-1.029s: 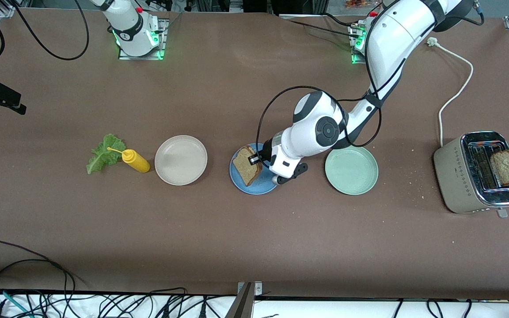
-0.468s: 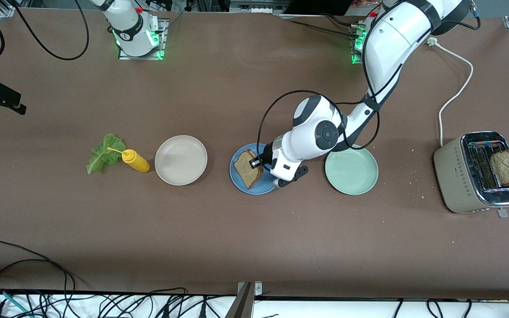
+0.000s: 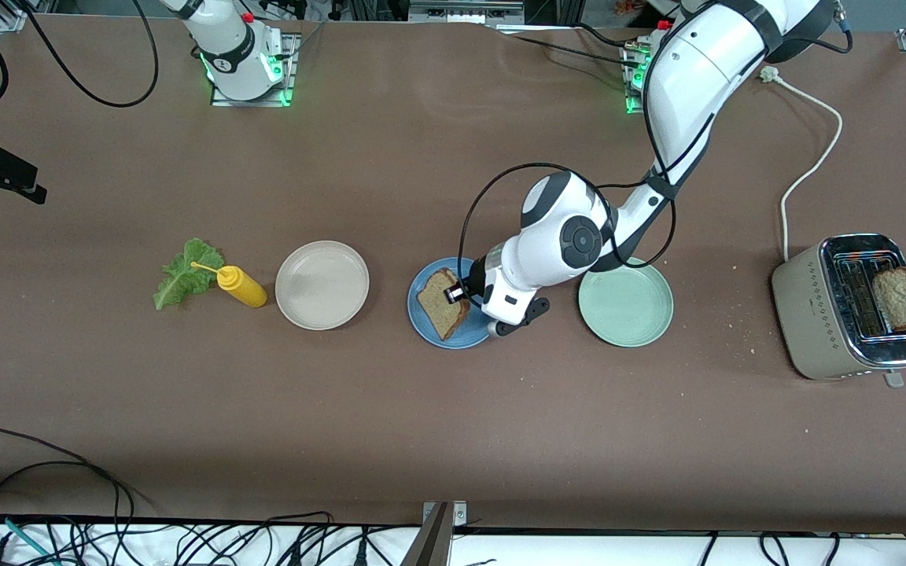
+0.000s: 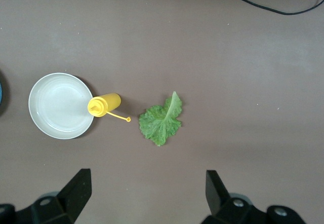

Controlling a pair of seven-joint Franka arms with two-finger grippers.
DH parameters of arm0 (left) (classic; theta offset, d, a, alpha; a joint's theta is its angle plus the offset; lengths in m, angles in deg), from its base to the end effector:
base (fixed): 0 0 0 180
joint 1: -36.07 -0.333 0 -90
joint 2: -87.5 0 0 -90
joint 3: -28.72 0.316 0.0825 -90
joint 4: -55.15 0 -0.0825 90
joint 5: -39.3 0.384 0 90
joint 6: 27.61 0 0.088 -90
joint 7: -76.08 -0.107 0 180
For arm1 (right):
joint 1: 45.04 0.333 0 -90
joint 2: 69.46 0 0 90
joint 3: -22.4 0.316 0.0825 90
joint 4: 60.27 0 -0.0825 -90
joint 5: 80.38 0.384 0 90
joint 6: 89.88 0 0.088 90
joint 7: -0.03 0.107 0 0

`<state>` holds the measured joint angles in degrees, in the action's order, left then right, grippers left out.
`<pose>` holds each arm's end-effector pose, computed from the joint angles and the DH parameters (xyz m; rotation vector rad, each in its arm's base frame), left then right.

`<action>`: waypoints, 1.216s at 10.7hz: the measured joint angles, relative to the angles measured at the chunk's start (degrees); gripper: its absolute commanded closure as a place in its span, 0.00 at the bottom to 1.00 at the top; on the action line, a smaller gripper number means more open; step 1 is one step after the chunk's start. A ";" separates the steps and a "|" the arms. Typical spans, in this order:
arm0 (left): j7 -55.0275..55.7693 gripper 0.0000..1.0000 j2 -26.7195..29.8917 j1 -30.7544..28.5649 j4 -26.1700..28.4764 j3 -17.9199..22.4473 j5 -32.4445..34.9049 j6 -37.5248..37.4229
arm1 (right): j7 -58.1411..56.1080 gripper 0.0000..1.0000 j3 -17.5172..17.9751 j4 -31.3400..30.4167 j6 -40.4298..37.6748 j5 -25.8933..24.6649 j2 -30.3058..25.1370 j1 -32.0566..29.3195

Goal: Make sandwich in blue plate with both arms
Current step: 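Carry the bread slice over the blue plate and lower it flat, then release the bread with the left gripper while the right gripper reaches the lettuce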

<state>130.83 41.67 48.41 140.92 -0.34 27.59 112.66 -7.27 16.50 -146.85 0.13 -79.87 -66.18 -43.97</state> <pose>0.5990 -0.4283 0.2623 2.5341 0.7226 -0.2856 0.5706 -0.0455 0.6206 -3.1382 -0.0679 -0.0051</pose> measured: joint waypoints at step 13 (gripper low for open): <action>-2.63 0.00 9.62 -14.71 -4.25 1.17 12.92 -32.08 | 0.09 0.00 0.04 0.00 0.09 0.03 0.19 0.04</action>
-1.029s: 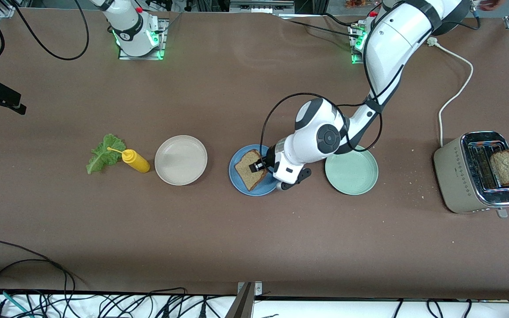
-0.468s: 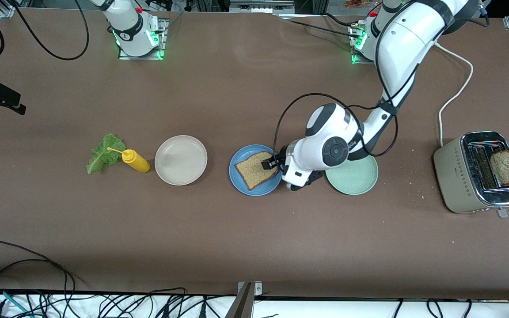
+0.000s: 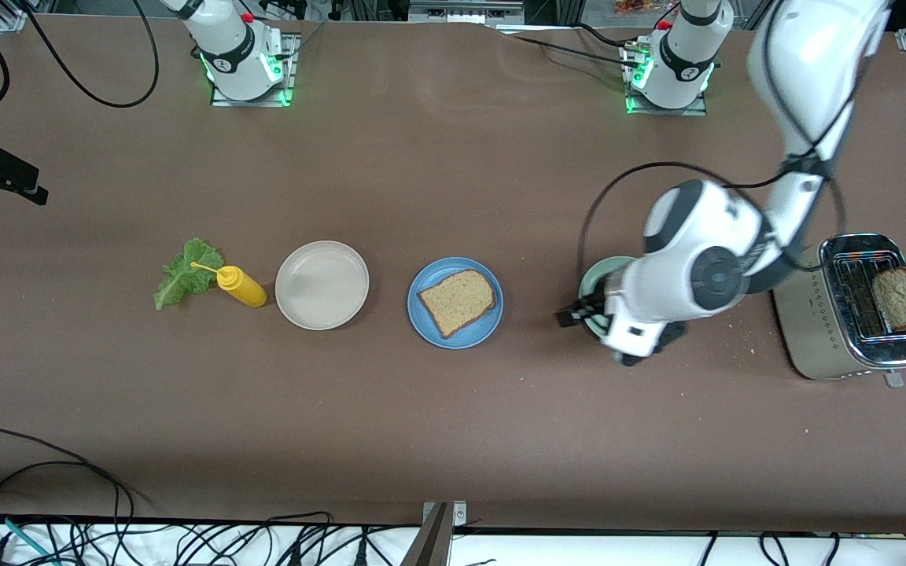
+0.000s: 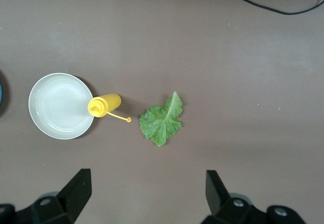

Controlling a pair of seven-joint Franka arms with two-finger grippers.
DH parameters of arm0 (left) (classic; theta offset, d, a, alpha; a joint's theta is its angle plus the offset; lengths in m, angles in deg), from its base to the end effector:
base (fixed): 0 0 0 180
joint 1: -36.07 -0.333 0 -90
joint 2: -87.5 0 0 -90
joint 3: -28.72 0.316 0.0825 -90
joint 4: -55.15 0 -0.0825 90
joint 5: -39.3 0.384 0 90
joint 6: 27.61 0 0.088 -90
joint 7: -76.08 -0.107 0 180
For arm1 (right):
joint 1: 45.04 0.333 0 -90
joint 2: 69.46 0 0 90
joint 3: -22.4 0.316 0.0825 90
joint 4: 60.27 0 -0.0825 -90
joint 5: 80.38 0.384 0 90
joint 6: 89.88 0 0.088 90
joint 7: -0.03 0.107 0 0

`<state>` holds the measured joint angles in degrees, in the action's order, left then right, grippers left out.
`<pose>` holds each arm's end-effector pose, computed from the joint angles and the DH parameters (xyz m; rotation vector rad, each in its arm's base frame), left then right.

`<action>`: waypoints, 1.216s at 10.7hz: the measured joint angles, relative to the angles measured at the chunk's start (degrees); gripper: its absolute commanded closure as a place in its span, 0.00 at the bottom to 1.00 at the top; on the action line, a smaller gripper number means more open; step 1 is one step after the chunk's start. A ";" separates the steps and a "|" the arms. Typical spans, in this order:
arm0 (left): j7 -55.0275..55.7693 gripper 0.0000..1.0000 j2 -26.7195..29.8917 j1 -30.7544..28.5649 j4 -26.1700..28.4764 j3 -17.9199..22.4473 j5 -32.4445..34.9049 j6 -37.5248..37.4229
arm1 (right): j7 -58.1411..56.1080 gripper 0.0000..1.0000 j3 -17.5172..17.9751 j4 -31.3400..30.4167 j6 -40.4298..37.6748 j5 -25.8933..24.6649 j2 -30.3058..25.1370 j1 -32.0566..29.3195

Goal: Make sandwich in blue plate with both arms
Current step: 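Release the bread with the left gripper while the right gripper reaches the lettuce, then grasp the green lettuce leaf with the right gripper and lift it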

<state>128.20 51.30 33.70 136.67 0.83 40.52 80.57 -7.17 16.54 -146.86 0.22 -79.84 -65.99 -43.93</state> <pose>0.6576 -0.2414 0.3527 2.8732 0.7710 -0.3599 0.5718 -0.0446 0.6188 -3.1377 -0.0674 -0.0021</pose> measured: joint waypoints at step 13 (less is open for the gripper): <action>-37.07 0.00 16.86 -17.32 -0.48 0.17 12.18 -15.75 | 27.85 0.11 -0.26 -12.68 16.00 -0.04 15.28 -0.52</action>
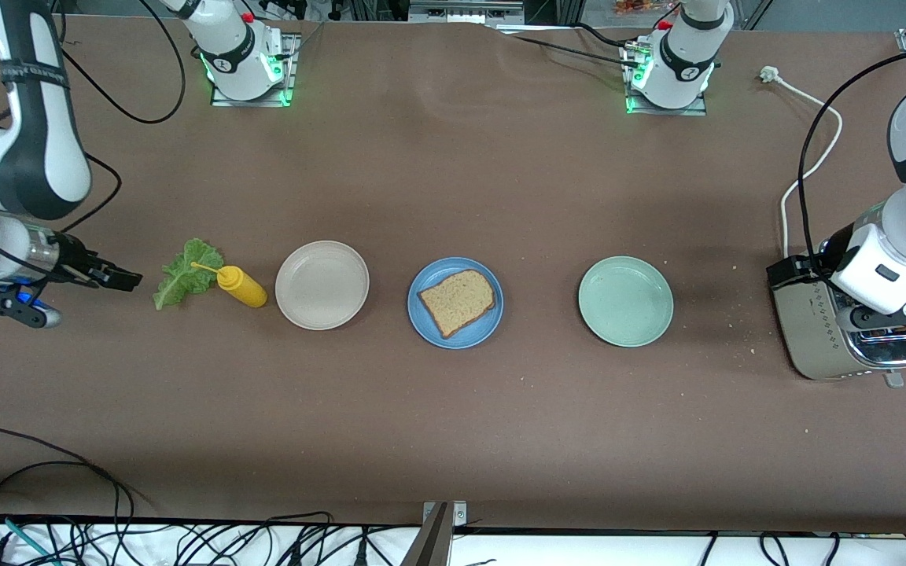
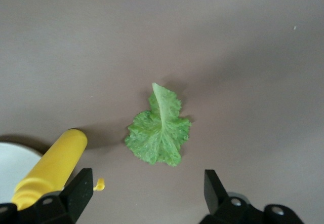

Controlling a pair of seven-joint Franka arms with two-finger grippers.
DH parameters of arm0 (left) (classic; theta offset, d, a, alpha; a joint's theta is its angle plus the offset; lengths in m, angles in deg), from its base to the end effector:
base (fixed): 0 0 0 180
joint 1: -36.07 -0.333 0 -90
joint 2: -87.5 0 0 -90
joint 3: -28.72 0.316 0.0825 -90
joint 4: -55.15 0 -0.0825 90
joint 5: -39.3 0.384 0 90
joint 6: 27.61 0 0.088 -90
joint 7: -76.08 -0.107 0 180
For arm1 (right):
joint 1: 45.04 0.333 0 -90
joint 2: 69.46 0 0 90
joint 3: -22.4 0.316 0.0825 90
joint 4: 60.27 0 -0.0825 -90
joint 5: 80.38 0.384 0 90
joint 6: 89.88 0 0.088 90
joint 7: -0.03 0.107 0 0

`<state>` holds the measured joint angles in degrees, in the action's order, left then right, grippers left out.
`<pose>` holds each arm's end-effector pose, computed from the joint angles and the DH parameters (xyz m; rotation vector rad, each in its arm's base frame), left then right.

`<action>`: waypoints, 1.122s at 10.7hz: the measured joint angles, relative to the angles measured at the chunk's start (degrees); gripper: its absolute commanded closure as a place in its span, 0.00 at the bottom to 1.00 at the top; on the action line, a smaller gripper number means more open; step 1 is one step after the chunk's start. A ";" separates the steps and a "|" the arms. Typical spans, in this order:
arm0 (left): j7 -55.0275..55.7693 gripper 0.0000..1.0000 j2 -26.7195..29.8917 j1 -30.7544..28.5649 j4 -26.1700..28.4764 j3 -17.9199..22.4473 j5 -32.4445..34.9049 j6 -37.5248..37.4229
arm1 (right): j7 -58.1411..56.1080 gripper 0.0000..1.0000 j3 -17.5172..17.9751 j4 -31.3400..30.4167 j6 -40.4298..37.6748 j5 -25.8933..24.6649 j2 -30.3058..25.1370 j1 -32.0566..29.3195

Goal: Make sandwich in blue plate with both arms
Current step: 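Grasp the green lettuce leaf with the right gripper and lift it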

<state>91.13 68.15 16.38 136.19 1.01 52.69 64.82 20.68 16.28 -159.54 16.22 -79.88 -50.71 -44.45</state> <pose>0.6433 -0.0219 0.5178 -3.0381 -0.1772 0.1271 0.6190 -0.0542 0.3763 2.9923 -0.6977 -0.3097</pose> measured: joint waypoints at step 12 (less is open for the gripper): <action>-4.17 0.00 7.85 9.82 2.55 14.95 -10.24 -2.77 | 3.47 1.00 -0.06 -22.24 35.80 0.00 7.50 -1.09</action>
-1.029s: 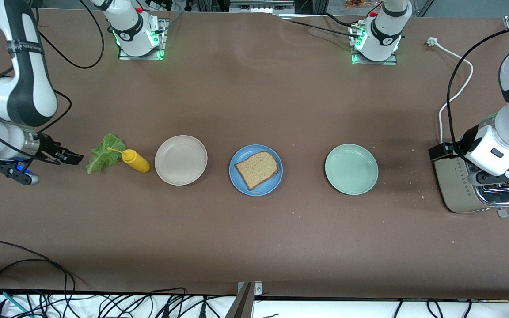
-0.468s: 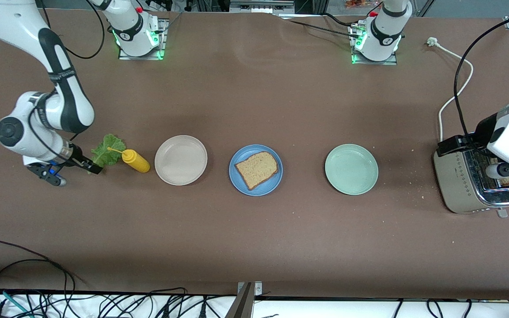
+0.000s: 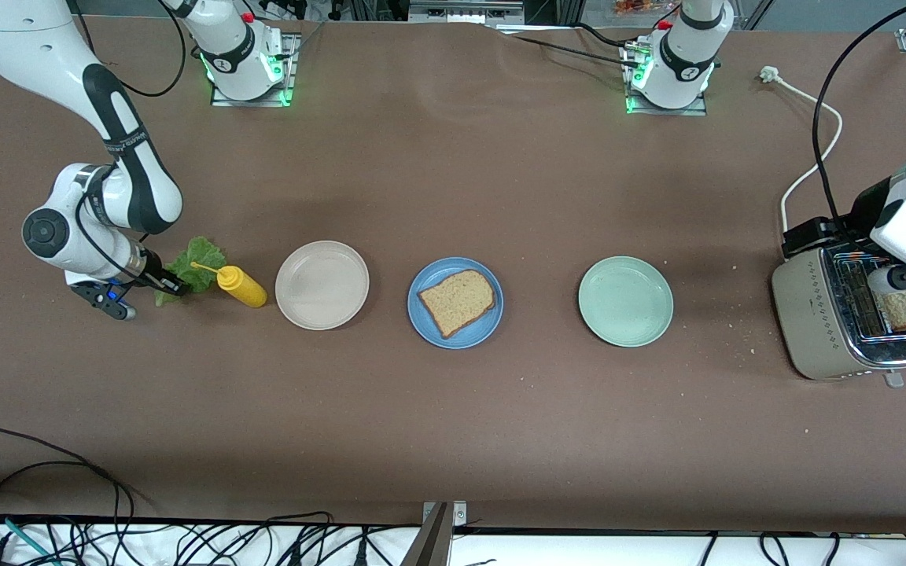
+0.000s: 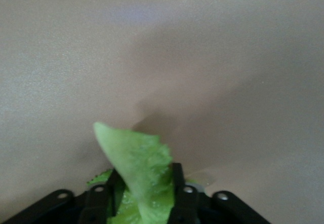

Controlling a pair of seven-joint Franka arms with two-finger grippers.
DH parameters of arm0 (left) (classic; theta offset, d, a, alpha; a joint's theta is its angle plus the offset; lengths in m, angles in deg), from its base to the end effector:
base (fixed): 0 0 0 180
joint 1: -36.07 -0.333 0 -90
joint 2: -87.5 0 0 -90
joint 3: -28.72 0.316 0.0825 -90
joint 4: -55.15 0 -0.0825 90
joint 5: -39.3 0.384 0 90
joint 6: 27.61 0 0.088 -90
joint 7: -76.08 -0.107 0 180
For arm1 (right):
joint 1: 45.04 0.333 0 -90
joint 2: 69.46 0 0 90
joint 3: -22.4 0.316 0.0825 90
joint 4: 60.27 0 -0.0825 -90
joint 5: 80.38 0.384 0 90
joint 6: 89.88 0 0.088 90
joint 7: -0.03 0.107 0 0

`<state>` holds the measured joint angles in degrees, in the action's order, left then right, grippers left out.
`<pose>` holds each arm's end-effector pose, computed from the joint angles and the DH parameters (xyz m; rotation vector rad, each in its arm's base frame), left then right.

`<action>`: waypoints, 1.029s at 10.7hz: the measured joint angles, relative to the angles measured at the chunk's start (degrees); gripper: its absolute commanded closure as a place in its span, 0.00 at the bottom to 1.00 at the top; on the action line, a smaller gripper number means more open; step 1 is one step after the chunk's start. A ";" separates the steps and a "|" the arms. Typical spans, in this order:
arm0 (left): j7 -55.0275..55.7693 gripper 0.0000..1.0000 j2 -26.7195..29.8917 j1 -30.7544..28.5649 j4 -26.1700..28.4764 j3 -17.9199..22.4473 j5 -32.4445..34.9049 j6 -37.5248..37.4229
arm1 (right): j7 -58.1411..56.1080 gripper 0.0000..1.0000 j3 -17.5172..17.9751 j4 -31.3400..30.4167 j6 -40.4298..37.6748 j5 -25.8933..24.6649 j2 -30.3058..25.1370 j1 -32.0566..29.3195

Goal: Make sandwich in blue plate with both arms
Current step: 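Grasp the green lettuce leaf with the right gripper and lift it, then carry the lettuce over the blue plate and lay it on the bread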

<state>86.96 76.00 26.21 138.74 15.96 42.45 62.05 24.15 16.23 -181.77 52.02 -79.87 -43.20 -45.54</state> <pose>0.6101 -0.0122 0.5621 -3.1096 -0.2172 0.1371 0.5615 -0.0665 0.1851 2.9708 -0.8158 -0.1417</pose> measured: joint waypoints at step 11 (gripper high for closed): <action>-0.60 0.00 1.09 0.57 0.40 0.89 -0.03 0.23 | -13.75 1.00 -3.94 20.14 -27.17 -0.01 -0.96 -0.78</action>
<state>86.36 77.09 26.78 139.14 16.85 42.42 62.28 10.40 12.29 -161.63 24.85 -79.88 -44.17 -46.32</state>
